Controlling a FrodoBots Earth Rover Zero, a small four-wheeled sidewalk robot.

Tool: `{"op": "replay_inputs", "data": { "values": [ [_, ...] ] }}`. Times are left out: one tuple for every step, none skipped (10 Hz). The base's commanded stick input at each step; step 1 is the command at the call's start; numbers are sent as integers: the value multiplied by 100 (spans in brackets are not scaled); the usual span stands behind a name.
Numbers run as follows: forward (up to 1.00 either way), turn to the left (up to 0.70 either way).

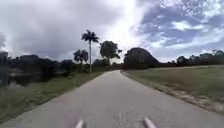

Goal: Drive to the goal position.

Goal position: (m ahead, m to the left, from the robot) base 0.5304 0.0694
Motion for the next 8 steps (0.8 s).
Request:
{"op": "replay_inputs", "data": {
  "values": [
    [70,0],
    [70,0],
    [70,0],
    [70,0],
    [70,0],
    [70,0],
    [70,0],
    [70,0]
  ]
}}
